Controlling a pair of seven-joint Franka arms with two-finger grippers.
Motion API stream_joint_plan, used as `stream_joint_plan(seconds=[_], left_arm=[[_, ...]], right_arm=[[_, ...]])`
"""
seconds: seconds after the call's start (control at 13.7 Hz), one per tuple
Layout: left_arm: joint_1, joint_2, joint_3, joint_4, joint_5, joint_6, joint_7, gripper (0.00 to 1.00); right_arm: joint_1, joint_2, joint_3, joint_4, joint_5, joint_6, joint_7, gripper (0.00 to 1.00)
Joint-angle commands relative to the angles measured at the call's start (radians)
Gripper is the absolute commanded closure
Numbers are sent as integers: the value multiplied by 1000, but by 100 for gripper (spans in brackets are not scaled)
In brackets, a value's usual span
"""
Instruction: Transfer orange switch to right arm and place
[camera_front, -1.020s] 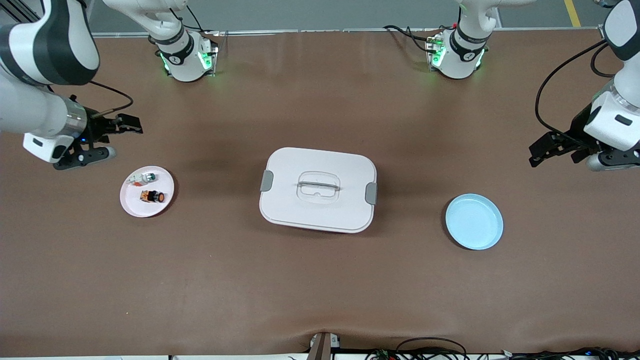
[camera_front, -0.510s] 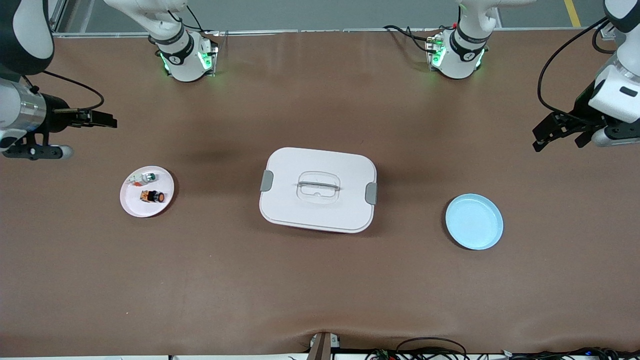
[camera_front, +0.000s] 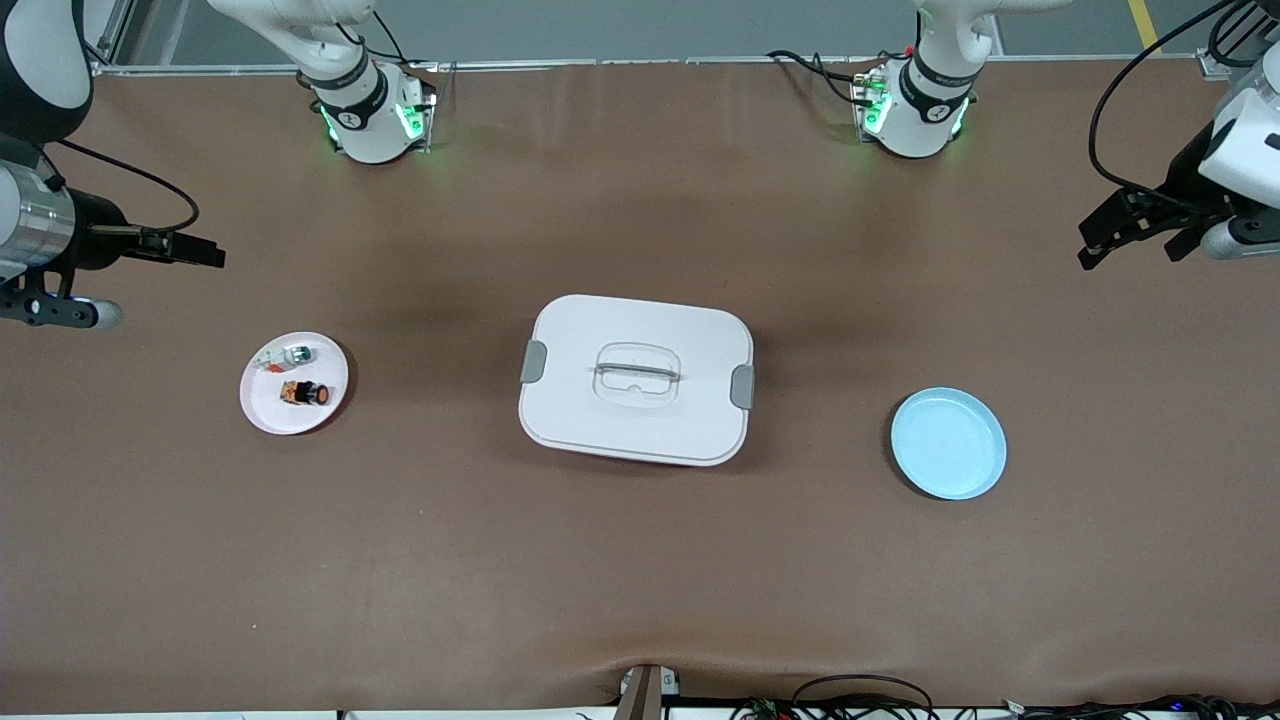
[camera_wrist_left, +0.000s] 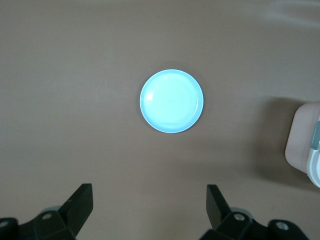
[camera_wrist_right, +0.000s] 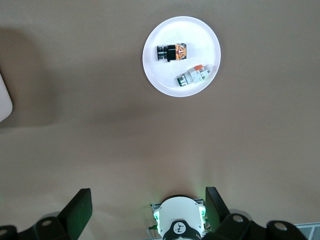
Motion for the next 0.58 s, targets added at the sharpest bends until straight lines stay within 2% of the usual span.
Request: stream_joint_plan(seconds=[0.0, 0.29, 0.51], left_arm=[[2, -3, 1, 28, -14, -36, 25, 0], [0, 1, 0, 46, -14, -45, 25, 0], [-1, 8, -5, 51, -15, -58, 13, 0]], right_arm=[[3, 16, 8, 32, -13, -22, 13, 0], [12, 17, 10, 98, 6, -38, 16, 0], [11, 14, 10, 140, 6, -121, 13, 0]])
